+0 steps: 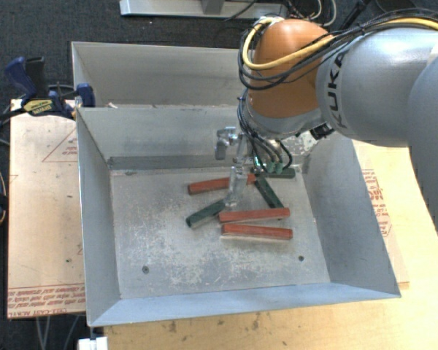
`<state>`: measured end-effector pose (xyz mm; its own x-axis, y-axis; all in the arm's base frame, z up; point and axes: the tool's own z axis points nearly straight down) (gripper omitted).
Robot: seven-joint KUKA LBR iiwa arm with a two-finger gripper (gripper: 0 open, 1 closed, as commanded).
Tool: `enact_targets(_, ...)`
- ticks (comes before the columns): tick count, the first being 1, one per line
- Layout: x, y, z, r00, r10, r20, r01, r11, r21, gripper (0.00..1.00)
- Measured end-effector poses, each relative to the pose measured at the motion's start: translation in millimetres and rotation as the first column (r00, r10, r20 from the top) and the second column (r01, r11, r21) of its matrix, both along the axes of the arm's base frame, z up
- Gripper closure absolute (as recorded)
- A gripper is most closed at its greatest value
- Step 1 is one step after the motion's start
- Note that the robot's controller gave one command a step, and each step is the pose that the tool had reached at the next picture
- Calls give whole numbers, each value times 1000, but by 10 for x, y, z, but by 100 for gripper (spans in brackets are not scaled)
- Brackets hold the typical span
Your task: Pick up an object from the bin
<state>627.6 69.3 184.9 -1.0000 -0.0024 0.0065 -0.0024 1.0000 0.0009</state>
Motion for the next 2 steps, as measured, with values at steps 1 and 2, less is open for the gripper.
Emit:
enact_targets(1,17,-2,49,1000,-1,8,1,1000,1,0)
enact_targets(2,-87,-218,-435,998,-57,14,57,998,2,0)
